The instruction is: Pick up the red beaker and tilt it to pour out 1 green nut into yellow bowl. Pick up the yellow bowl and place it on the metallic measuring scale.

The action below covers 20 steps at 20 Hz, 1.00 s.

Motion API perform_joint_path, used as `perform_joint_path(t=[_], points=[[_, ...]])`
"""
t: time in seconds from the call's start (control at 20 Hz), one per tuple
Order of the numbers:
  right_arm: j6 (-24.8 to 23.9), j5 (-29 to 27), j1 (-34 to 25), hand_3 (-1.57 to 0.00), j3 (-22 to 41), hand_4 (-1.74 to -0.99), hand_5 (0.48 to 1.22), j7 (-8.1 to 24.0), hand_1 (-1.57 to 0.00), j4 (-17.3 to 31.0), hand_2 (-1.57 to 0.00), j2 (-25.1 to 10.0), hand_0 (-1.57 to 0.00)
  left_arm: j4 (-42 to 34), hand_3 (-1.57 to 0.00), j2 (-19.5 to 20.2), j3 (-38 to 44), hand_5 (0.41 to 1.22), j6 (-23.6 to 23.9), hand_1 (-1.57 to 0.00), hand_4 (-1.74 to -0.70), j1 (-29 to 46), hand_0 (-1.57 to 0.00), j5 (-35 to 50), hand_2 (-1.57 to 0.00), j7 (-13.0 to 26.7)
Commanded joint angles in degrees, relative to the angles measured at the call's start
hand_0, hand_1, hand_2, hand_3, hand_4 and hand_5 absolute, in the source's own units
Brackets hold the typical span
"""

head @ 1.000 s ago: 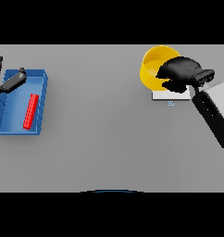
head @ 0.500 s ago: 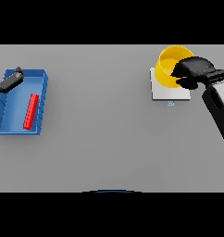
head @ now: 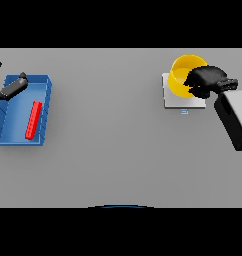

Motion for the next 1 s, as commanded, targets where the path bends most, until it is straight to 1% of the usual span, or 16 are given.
perform_joint_path(t=[0.0,0.05,0.1,0.15,0.2,0.25,0.3,0.35,0.45,0.5,0.55,0.65,0.75,0.8,0.95], points=[[-0.4,0.0,-0.4,-1.48,0.0,-1.721,1.221,0.0,-1.42,1.4,-1.57,0.5,-1.55,0.0,0.0,0.1,0.1,0.734,0.1,0.0,-0.81,-0.2,0.0,-0.2,0.0,-0.1],[-0.4,-0.3,-0.4,-1.32,0.1,-1.725,1.221,-0.7,-1.4,1.8,-1.57,0.6,-1.53,0.6,0.0,-0.1,0.1,0.734,-0.1,0.0,-0.81,-0.9,0.0,-0.4,0.0,0.0],[0.2,-0.8,-0.7,-1.17,-0.1,-1.728,1.221,-0.2,-1.41,2.1,-1.57,0.9,-1.54,0.2,0.0,-0.2,-0.2,0.74,0.0,0.0,-0.81,-0.7,0.0,-0.2,0.0,0.0],[0.9,-1.2,-0.6,-1.02,-0.2,-1.659,1.221,-0.3,-1.44,1.8,-1.5,0.9,-1.54,0.5,0.0,-0.6,-0.3,0.745,-0.1,0.0,-0.81,-0.7,0.0,0.0,0.0,0.0],[1.0,-1.3,-0.5,-0.91,-0.1,-1.596,1.134,-0.1,-1.35,1.9,-1.35,1.0,-1.52,0.7,0.0,-0.6,-0.3,0.745,-0.2,0.0,-0.81,-0.7,0.0,0.0,0.0,0.1],[1.3,-1.6,-0.5,-0.82,-0.3,-1.548,1.053,0.4,-1.08,2.0,-1.13,1.0,-1.22,0.8,0.0,-0.7,-0.5,0.744,-0.3,0.0,-0.81,-0.7,0.0,0.1,0.0,0.1],[1.5,-1.6,-0.6,-0.76,-0.4,-1.504,0.983,0.4,-0.87,2.2,-0.95,0.9,-0.98,1.0,0.0,-0.7,-0.4,0.744,-0.3,0.0,-0.81,-0.9,0.0,0.1,0.0,0.1],[1.8,-1.7,-0.6,-0.71,-0.4,-1.47,0.928,0.2,-0.69,2.3,-0.81,0.9,-0.78,1.7,0.0,-1.1,-0.8,0.745,-0.3,0.0,-0.81,-1.3,0.0,0.0,0.0,0.1],[2.4,-1.8,-1.0,-0.64,-0.5,-1.425,0.851,0.4,-0.44,2.9,-0.6,1.0,-0.5,2.4,0.0,-1.1,-0.7,0.74,-0.6,0.0,-0.81,-1.9,0.0,-0.2,0.0,0.1],[2.1,-1.6,-1.5,-0.6,-0.5,-1.41,0.821,0.1,-0.35,4.0,-0.52,1.4,-0.4,2.4,0.0,-1.4,-0.9,0.738,-0.5,0.0,-0.81,-2.1,0.0,-0.3,0.0,0.0],[2.7,-1.7,-1.4,-0.57,-0.4,-1.397,0.799,-0.8,-0.28,4.1,-0.45,0.9,-0.32,2.4,0.0,-1.3,-0.6,0.739,-0.6,0.0,-0.81,-1.6,0.0,0.1,0.0,-0.3],[2.5,-1.1,-1.6,-0.51,0.2,-1.372,0.766,-1.9,-0.18,5.1,-0.34,1.4,-0.2,2.7,0.0,-1.5,-0.6,0.737,-0.9,0.0,-0.81,-2.0,0.0,0.3,0.0,-0.1],[2.1,-0.3,-2.1,-0.44,0.8,-1.346,0.746,-3.6,-0.12,6.3,-0.24,1.0,-0.13,2.5,0.0,-1.4,-1.0,0.736,-0.2,0.0,-0.81,-1.5,0.0,-0.1,0.0,-0.4],[2.0,-0.1,-2.4,-0.41,0.9,-1.336,0.741,-3.7,-0.09,7.1,-0.21,1.1,-0.1,3.2,0.0,-1.7,-0.6,0.734,-0.3,0.0,-0.81,-2.0,0.0,0.1,0.0,-0.5],[3.0,0.2,-2.7,-0.35,1.4,-1.308,0.733,-3.6,-0.05,7.2,-0.12,1.3,-0.05,3.3,0.0,-1.9,-0.6,0.734,-0.4,0.0,-0.82,-2.3,0.0,0.3,0.0,-0.3]])
